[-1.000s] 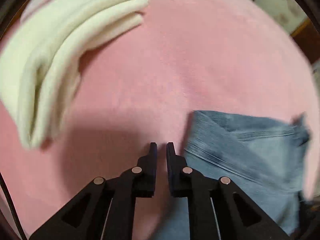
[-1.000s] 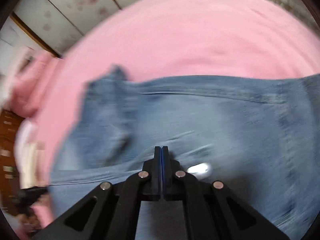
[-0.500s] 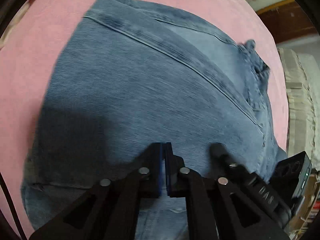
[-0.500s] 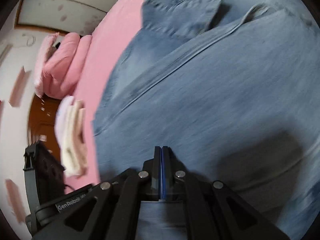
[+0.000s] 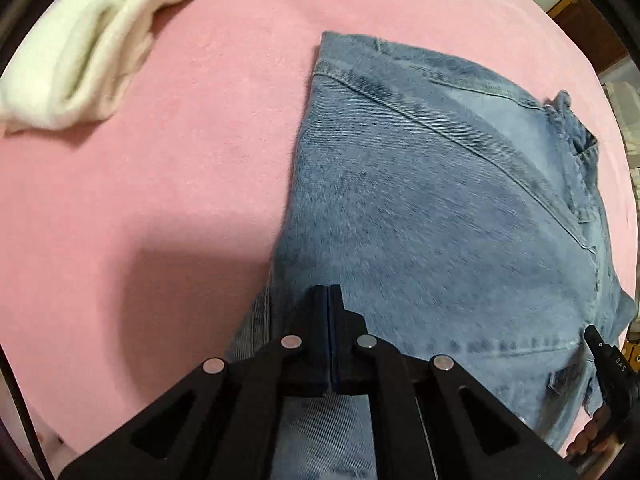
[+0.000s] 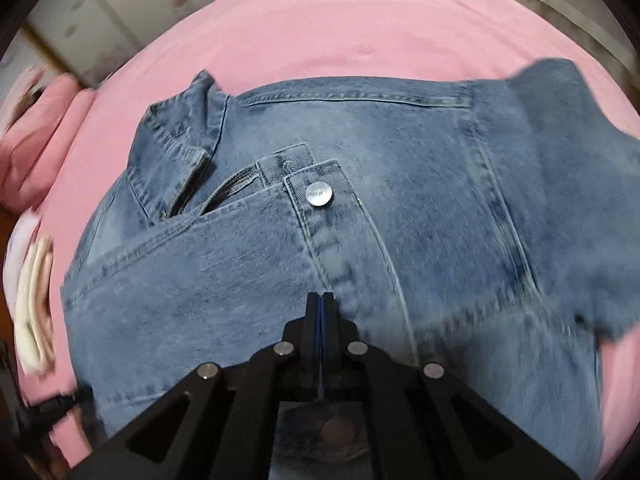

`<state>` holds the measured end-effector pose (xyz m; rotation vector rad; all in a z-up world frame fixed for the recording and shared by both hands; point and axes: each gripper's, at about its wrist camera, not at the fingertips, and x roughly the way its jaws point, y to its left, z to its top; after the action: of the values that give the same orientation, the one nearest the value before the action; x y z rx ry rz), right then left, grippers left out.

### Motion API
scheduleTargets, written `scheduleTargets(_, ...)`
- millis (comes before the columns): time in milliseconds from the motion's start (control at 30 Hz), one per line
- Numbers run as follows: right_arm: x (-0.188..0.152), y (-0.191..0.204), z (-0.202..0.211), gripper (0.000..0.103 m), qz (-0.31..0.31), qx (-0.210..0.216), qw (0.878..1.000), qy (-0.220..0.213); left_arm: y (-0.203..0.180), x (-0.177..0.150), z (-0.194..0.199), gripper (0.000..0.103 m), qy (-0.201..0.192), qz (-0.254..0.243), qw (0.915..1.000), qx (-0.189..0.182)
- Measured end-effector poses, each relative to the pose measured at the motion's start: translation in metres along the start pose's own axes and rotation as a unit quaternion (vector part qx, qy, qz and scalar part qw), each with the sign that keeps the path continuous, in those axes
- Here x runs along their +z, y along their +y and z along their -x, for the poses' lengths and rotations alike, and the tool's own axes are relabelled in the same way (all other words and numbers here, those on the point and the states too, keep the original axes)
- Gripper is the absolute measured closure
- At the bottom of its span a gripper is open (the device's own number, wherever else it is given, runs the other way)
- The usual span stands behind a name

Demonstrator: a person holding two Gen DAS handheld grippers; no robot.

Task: Fold large clothes
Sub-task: 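Move the right gripper over to the other sleeve cuff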

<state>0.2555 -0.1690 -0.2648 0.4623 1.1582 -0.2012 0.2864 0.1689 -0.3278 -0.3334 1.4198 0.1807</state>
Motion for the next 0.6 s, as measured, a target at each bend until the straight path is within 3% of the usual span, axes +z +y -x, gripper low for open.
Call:
scheduleTargets(67,-0.007,-0.013,0.02,0.103,-0.025,0.023,0.999,-0.008,-0.013,-0.006,0.02,0.102,-0.013,-0.01,0.9999,-0.004)
scheduleTargets(200,-0.026,0.009,0.064,0.103,-0.018,0.034,0.999,-0.006,-0.016,-0.024,0.073,0.1,-0.025,-0.051,0.9984,-0.007)
scheduleTargets(267,-0.04,0.021,0.088,0.1,-0.004,0.044,0.999,-0.005,-0.013,-0.03,0.1,0.089,-0.026,-0.078,0.9966,0.002)
scheduleTargets(300,-0.042,0.031,0.096,0.1,0.0,0.043,0.999,-0.007,-0.008,-0.032,0.111,0.076,-0.027,-0.086,0.9959,0.004)
scheduleTargets(367,-0.055,0.036,0.118,0.094,0.005,0.042,0.999,-0.011,-0.011,-0.04,0.135,0.038,-0.028,-0.102,0.9944,0.006)
scheduleTargets(400,-0.062,0.037,0.128,0.082,0.005,0.042,0.999,-0.008,-0.012,-0.045,0.143,0.009,-0.022,-0.109,0.9938,0.009)
scheduleTargets(433,-0.07,0.039,0.136,0.065,0.004,0.044,0.999,-0.004,-0.013,-0.045,0.147,0.005,-0.016,-0.113,0.9935,0.001)
scheduleTargets(500,-0.084,0.04,0.149,0.047,0.002,0.048,0.999,-0.004,-0.01,-0.054,0.153,0.005,0.011,-0.123,0.992,-0.027)
scheduleTargets(600,-0.103,0.042,0.163,0.041,0.009,0.034,0.999,0.008,-0.013,-0.066,0.147,0.005,0.054,-0.128,0.9895,-0.041)
